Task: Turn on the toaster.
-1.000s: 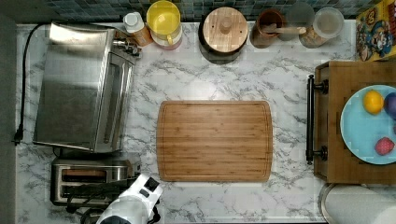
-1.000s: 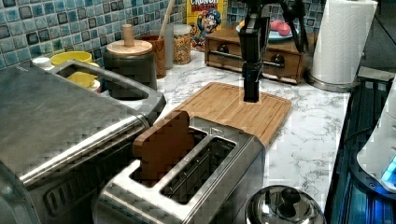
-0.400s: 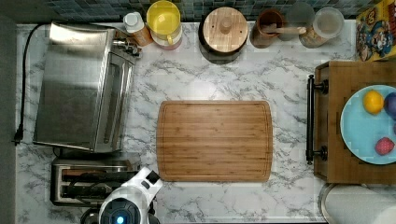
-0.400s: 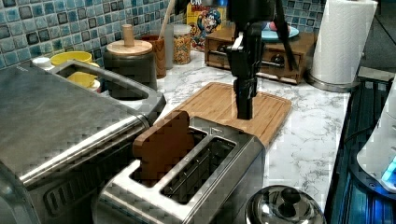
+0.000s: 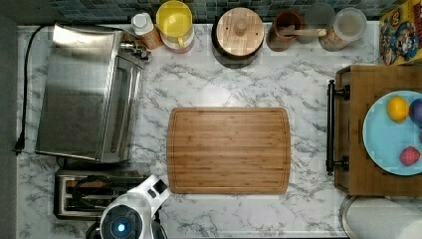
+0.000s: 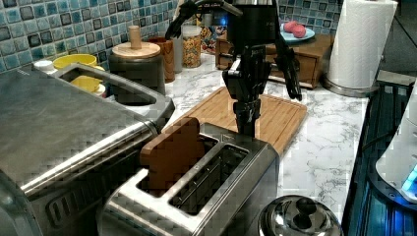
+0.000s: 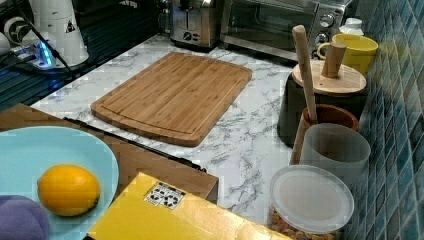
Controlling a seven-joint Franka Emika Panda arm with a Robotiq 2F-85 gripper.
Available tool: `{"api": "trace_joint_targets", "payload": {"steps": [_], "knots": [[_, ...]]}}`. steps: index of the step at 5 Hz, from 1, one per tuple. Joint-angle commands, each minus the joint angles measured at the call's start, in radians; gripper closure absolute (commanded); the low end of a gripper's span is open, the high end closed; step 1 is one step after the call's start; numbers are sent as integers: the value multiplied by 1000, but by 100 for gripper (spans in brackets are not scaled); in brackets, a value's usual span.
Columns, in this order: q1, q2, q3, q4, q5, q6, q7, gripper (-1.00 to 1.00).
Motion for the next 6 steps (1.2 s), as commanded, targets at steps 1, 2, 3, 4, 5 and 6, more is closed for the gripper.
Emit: {"api": "trace_joint_targets", "payload": {"steps": [1, 2, 3, 4, 5, 6], "knots": [[-108, 33, -35, 82, -74, 7, 123, 100], [-118, 66, -44, 78, -50, -25, 91, 100], [-55, 63, -60, 70, 18, -51, 12, 100], [-19, 71, -61, 64, 61, -94, -29, 100], [5, 81, -60, 46, 107, -100, -59, 100], [-3, 123, -40, 42, 135, -76, -45, 100]]}}
